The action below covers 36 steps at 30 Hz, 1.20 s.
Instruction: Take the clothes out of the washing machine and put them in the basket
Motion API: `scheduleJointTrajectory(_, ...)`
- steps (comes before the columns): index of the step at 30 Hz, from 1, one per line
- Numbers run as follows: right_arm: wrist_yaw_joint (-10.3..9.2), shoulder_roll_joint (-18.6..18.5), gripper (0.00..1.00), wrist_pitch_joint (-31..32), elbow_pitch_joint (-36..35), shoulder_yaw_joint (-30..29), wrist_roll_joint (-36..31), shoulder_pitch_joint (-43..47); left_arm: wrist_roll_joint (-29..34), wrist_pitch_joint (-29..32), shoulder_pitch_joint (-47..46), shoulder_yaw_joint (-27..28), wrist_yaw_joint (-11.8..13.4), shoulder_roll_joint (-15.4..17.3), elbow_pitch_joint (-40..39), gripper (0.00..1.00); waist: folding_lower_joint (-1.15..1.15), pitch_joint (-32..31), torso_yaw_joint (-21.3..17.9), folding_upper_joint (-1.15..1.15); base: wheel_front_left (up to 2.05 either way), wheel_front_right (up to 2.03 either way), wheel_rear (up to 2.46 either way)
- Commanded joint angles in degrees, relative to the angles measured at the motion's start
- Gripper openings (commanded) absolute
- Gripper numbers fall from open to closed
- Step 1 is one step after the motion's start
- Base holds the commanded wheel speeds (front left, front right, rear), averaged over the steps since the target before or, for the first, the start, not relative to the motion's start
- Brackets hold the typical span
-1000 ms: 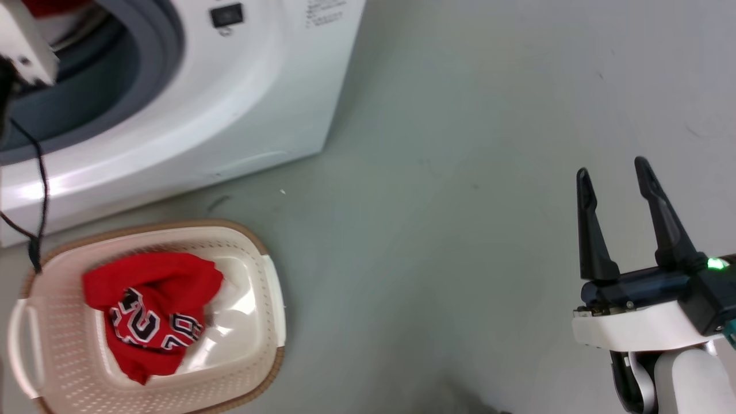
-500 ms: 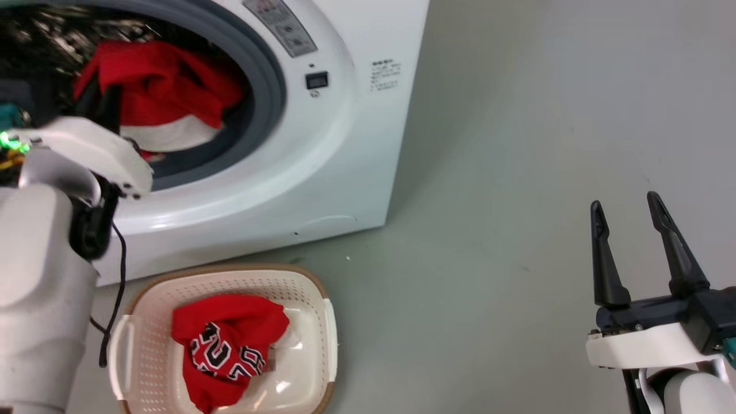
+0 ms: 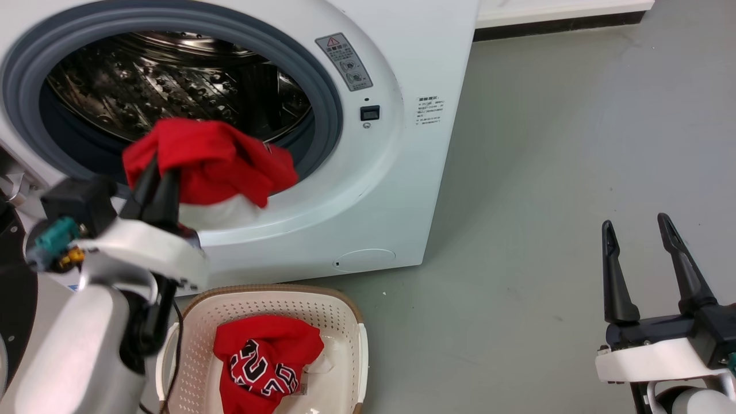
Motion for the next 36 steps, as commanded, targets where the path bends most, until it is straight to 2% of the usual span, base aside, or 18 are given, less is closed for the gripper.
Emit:
scheduleJointTrajectory(1, -0.08, 0.05, 1.0, -0.11, -0.09, -0.03, -0.02, 0.11, -0.13, 0.29, 1.82, 0.02, 0.61, -0.23, -1.16, 0.0, 0.01, -0.07, 0.21, 0.0, 0.0, 0.0, 0.0)
scheduleJointTrajectory(6, -0.08, 0.05, 1.0, -0.11, -0.28, 0.32, 0.2, -0.47, -2.38, 1.34, 9.1, 0.22, 2.29, -0.72, -3.61, 0.0, 0.01, 0.25, -0.01, 0.0, 0.0, 0.0, 0.0)
scheduleJointTrajectory(11, -0.08, 0.06, 1.0, -0.11, -0.66, 0.5, 0.1, -1.17, -2.77, 2.14, 13.54, -1.05, 1.88, -0.29, 0.21, 0.0, 0.01, 1.96, -0.86, 0.0, 0.0, 0.0, 0.0)
scheduleJointTrajectory(17, -0.07, 0.06, 1.0, -0.11, -1.23, 1.32, 0.37, -2.82, -2.33, 0.62, 14.44, -2.62, 0.65, -1.1, 13.0, 0.0, 0.01, 5.17, -3.44, 0.0, 0.0, 0.0, 0.0)
scheduleJointTrajectory(22, -0.07, 0.07, 1.0, -0.11, -1.96, 1.99, 0.14, -3.95, -2.58, -0.49, 11.29, -3.83, -1.55, -2.59, 24.18, 0.0, 0.01, 9.31, -5.45, 0.0, 0.0, 0.0, 0.0)
scheduleJointTrajectory(23, -0.08, 0.06, 1.0, -0.11, -2.35, 2.06, 0.49, -4.21, -2.27, -1.29, 8.83, -4.53, -2.87, -3.33, 30.29, 0.0, 0.01, 11.89, -6.69, 0.0, 0.0, 0.0, 0.0)
scheduleJointTrajectory(27, -0.08, 0.05, 1.0, -0.11, -3.21, 2.45, 0.6, -5.07, -2.14, -1.78, 4.9, -5.37, -4.6, -4.26, 37.55, 0.0, 0.01, 15.77, -8.49, 0.0, 0.0, 0.0, 0.0)
scheduleJointTrajectory(36, -0.08, 0.07, 1.0, -0.11, -4.53, 3.42, 2.06, -5.71, -1.84, -3.61, -1.91, -5.42, -5.71, -3.96, 50.92, 0.0, 0.01, 22.33, -12.23, 0.0, 0.0, 0.0, 0.0)
